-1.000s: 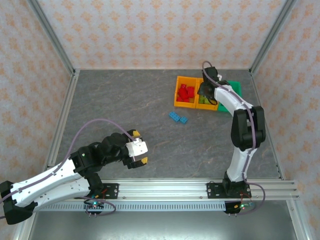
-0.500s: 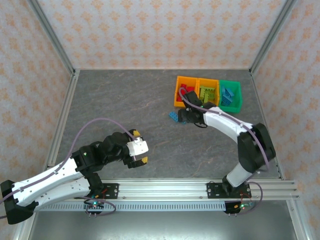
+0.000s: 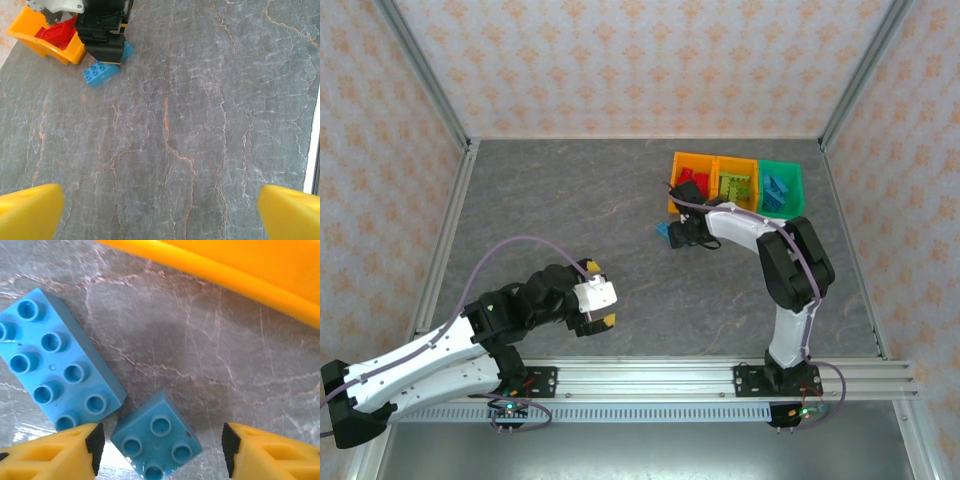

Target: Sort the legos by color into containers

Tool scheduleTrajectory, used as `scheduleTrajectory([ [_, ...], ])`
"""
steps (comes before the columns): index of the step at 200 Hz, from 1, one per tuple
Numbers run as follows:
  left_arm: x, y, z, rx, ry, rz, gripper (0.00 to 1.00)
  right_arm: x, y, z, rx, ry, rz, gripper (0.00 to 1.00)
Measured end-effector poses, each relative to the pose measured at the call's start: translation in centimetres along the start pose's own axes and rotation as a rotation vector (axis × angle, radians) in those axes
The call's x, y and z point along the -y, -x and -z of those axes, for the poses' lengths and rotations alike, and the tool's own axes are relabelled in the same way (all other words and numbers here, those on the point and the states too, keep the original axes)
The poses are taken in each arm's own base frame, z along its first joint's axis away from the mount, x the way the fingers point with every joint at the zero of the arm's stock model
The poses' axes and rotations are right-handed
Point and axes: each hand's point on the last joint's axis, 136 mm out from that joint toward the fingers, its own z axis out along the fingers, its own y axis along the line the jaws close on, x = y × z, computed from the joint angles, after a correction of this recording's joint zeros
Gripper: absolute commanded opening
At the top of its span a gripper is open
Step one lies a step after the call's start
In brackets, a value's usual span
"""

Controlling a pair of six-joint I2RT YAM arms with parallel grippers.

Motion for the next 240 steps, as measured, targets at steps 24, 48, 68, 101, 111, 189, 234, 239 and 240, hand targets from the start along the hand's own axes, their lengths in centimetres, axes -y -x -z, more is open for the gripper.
scheduleTrajectory([
  [24, 0.0, 0.0, 0.0, 0.000, 0.000, 0.000, 1.00, -0.3, -0.2, -0.5, -0.020, 0.024, 0.012, 0.46],
  [48, 0.0, 0.0, 0.0, 0.000, 0.000, 0.000, 1.00, -0.7, -0.8, -0.7, -0.043, 0.049, 0.014, 0.45],
  [68, 0.0, 0.0, 0.0, 0.000, 0.000, 0.000, 1.00, -0.9, -1.2, -0.9, -0.056, 0.061, 0.003, 0.43],
  [101, 0.0, 0.0, 0.0, 0.000, 0.000, 0.000, 1.00, -0.8, -2.9, -0.6, -0.067, 0.074, -0.038, 0.48],
  [111, 0.0, 0.0, 0.0, 0.000, 0.000, 0.000, 1.00, -0.7, -3.3, -0.5, -0.065, 0.077, -0.047, 0.44],
  [189, -0.1, 0.2, 0.3, 0.013, 0.006, 0.001, 1.00, 2.5, -4.1, 5.4, 0.101, 0.060, -0.239, 0.23],
  [234, -0.4, 0.3, 0.7, 0.026, 0.025, 0.007, 1.00, 11.7, 0.3, 13.9, 0.437, -0.005, -0.593, 0.24],
  [239, -0.6, 0.3, 0.7, 0.023, 0.033, 0.010, 1.00, 12.9, 0.5, 14.5, 0.458, -0.023, -0.634, 0.24],
  [240, -0.6, 0.3, 0.7, 0.023, 0.034, 0.012, 1.00, 13.3, 0.6, 14.7, 0.465, -0.027, -0.645, 0.24],
])
